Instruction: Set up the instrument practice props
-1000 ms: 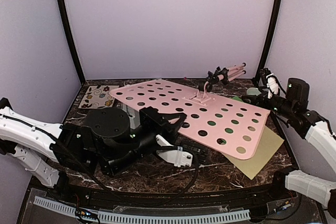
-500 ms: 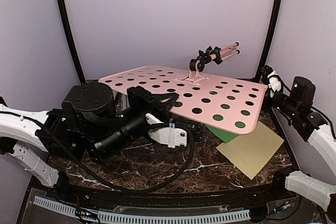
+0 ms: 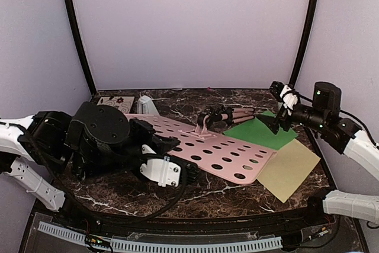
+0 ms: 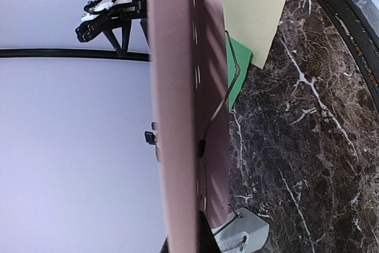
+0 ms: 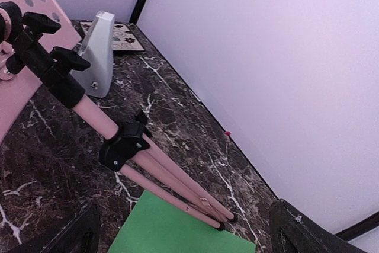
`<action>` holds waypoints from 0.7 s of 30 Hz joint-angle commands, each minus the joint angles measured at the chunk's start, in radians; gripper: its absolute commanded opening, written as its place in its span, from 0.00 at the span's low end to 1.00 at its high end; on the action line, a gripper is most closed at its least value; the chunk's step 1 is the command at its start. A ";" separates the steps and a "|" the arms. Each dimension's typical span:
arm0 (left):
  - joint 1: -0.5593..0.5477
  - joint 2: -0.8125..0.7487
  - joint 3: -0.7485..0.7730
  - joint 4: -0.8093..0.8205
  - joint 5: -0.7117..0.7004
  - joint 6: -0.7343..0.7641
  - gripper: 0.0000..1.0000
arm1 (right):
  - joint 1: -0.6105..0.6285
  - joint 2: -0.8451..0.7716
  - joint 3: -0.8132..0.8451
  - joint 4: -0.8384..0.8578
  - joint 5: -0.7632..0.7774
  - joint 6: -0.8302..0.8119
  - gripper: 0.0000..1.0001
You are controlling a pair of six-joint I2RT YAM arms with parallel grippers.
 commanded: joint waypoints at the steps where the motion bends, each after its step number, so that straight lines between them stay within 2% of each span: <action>1: -0.011 -0.108 0.145 0.171 -0.050 -0.040 0.00 | 0.097 0.030 0.051 -0.058 -0.045 -0.073 1.00; 4: -0.011 -0.095 0.154 0.142 -0.024 -0.047 0.00 | 0.179 0.055 0.069 -0.091 -0.050 -0.089 1.00; 8: -0.011 -0.083 0.160 0.129 -0.012 -0.042 0.00 | 0.266 0.082 0.083 -0.116 -0.016 -0.130 0.93; 13: -0.011 -0.069 0.169 0.126 -0.002 -0.035 0.00 | 0.302 0.124 0.096 -0.066 0.017 -0.147 0.78; 17: -0.012 -0.061 0.171 0.113 0.000 -0.022 0.00 | 0.321 0.170 0.122 -0.045 0.022 -0.170 0.62; 21: -0.017 -0.058 0.170 0.120 -0.002 -0.015 0.00 | 0.346 0.214 0.140 -0.038 0.033 -0.191 0.56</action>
